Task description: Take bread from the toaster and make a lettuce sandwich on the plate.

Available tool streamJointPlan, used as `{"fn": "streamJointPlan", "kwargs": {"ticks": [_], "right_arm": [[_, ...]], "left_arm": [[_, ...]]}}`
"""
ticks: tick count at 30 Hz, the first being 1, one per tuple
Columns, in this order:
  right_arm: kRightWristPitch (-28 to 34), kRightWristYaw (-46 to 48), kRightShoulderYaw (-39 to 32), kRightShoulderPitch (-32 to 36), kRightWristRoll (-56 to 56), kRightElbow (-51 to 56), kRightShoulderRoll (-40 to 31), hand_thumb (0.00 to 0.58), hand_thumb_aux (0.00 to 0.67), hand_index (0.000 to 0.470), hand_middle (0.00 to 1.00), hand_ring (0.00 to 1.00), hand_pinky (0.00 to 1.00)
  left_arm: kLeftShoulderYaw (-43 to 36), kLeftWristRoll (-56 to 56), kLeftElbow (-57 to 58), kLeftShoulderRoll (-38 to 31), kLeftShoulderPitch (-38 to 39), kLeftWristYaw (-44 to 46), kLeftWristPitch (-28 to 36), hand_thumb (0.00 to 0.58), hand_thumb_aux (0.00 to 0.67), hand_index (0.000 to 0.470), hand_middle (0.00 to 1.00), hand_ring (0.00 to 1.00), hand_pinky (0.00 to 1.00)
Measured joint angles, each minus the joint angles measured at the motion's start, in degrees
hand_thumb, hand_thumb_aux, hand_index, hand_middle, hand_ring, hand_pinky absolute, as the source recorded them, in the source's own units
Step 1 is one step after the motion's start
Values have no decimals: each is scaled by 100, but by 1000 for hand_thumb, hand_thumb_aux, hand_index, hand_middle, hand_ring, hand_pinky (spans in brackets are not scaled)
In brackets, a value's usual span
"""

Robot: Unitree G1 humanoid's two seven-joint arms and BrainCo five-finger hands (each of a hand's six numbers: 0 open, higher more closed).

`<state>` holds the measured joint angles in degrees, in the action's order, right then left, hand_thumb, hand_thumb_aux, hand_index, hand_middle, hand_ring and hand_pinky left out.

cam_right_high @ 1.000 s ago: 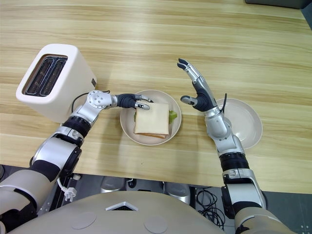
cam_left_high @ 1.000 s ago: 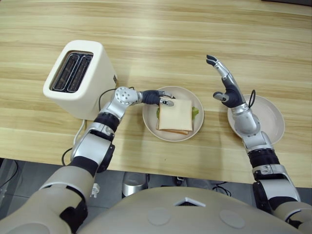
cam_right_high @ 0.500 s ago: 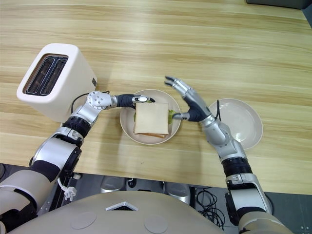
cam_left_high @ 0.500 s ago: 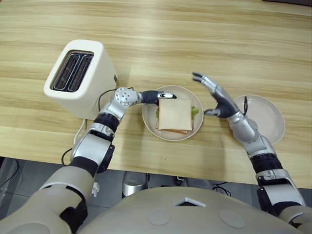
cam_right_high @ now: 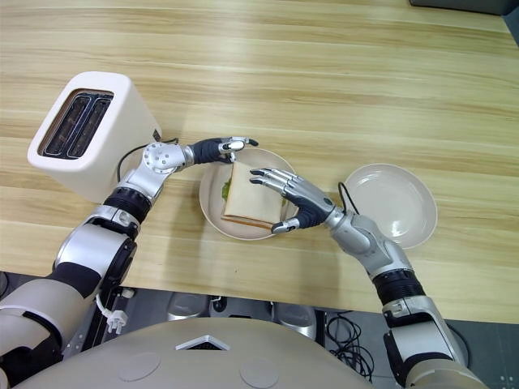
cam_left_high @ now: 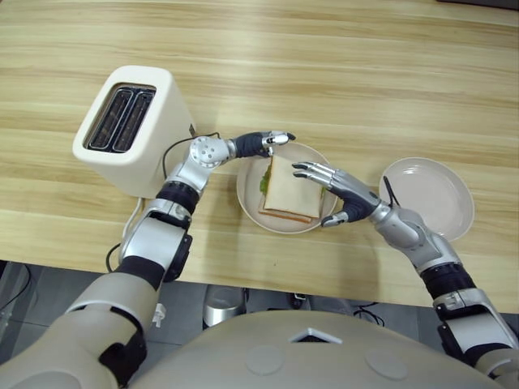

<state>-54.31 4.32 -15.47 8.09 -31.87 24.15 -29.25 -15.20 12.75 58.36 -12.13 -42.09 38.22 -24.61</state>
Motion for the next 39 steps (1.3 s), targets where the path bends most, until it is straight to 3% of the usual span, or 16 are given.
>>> {"fn": "streamJointPlan", "kwargs": {"ticks": [12,25,28,32,38,39], "right_arm": [[770,-353,-720,573,-947,390,307,0,0,0,0,0,0],[953,-731,-664,484,-861,54,116,0,0,0,0,0,0],[862,-822,-315,420,-346,-407,103,0,0,0,0,0,0],[558,-603,96,323,1269,-1293,125,0,0,0,0,0,0],[647,265,129,-36,3267,-2090,87,0,0,0,0,0,0],[765,490,123,-127,3642,-2179,70,0,0,0,0,0,0]], "left_arm": [[-5,3,-1,153,38,4,-80,0,0,0,1000,1000,1000],[240,-277,-437,123,219,-98,-156,0,0,0,1000,1000,1000],[407,-452,-806,53,388,-190,-190,0,0,0,1000,1000,1000],[753,-881,-1802,-32,979,-394,-185,0,0,0,1000,1000,1000],[1078,-1561,-3807,-115,2076,-399,337,0,0,0,1000,1000,1000],[1104,-1651,-4185,-178,2279,-392,468,464,370,254,1000,1000,1000]]}}
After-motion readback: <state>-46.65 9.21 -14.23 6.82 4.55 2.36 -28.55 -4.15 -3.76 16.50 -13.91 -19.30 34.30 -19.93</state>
